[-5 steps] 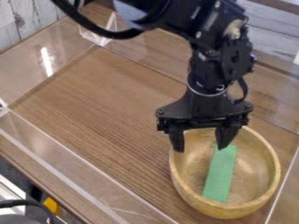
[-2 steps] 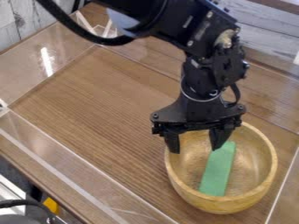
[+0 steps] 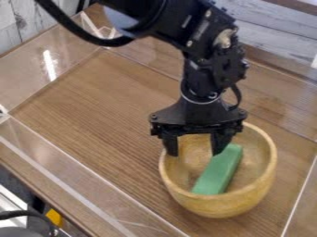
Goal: Put the green block in the brown bowl
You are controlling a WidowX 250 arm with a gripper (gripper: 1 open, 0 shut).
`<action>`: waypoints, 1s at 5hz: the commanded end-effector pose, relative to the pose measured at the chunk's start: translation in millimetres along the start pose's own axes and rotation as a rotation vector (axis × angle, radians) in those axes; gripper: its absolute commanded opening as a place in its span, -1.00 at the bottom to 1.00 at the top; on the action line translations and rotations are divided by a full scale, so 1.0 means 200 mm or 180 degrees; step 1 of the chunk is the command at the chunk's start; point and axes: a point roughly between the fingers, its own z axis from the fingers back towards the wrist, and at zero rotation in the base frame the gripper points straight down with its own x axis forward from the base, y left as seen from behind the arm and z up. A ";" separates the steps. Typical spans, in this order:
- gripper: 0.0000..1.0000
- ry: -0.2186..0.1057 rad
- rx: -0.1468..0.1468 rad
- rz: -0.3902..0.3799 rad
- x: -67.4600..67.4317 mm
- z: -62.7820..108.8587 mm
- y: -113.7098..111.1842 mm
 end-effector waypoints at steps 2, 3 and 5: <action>-1.00 -0.0003 -0.0006 -0.0132 0.01 -0.04 0.02; -1.00 -0.0014 0.0008 -0.0182 0.00 -0.05 0.02; -1.00 -0.0036 0.0040 0.0074 -0.01 -0.02 0.03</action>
